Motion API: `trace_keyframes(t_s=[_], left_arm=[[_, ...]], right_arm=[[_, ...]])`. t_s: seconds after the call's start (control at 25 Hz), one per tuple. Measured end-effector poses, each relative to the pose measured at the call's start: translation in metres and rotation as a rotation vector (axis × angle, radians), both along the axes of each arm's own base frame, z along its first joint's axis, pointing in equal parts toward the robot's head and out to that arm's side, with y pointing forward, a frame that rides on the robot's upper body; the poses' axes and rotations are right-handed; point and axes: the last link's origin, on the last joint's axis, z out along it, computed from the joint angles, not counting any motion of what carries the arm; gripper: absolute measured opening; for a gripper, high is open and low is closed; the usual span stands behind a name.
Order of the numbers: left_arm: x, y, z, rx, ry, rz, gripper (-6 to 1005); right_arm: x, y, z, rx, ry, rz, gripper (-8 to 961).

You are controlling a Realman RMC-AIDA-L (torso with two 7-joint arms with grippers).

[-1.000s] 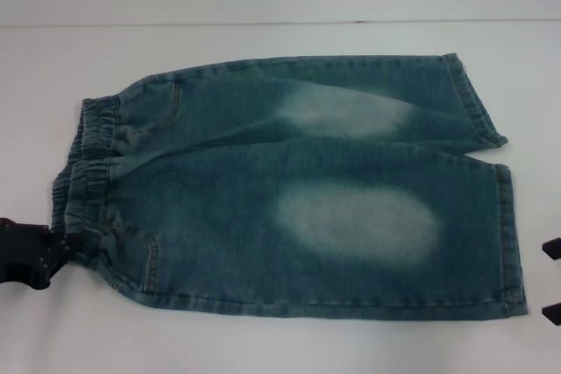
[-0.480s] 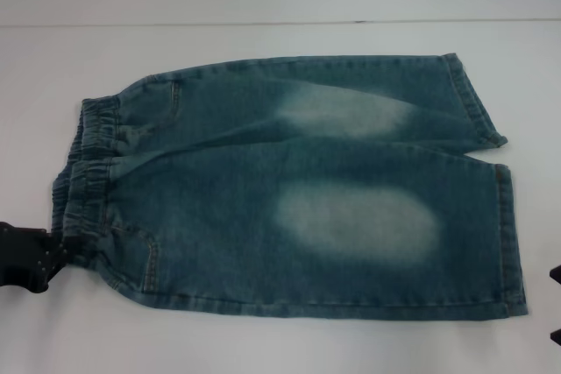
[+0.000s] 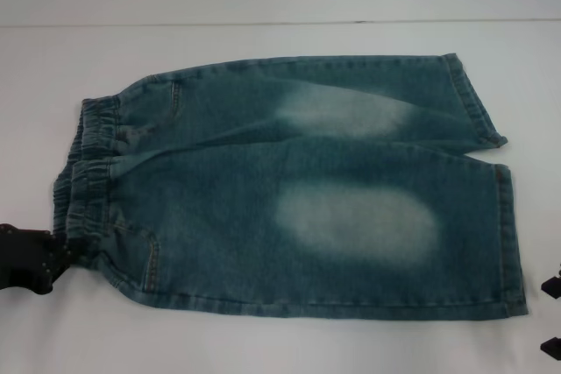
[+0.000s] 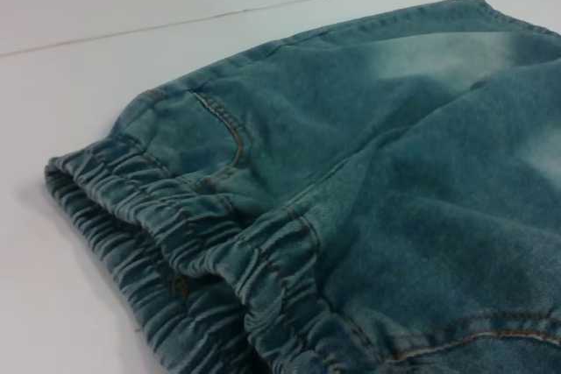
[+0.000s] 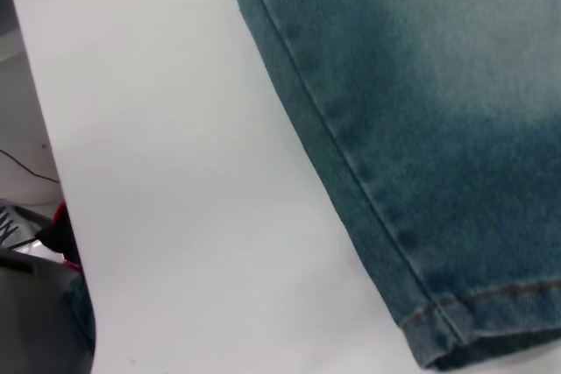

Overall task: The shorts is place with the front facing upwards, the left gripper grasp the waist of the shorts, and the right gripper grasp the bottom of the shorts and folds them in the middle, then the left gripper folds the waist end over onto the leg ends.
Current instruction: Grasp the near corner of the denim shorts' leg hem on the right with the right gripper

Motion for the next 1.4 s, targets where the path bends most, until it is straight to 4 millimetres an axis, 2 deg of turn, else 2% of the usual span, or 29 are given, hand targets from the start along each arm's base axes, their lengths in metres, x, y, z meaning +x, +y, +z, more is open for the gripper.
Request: trace_keyframes(t_s=[0.72, 1.4], left_arm=[[-0.002, -0.001, -0.002, 0.003, 0.000, 0.007, 44], [-0.005, 0.000, -0.008, 0.007, 0.007, 0.013, 44]], right_arm=[[-0.007, 0.011, -0.024, -0.056, 0.012, 0.046, 945], [-0.012, 0.010, -0.028, -0.086, 0.053, 0.089, 941]])
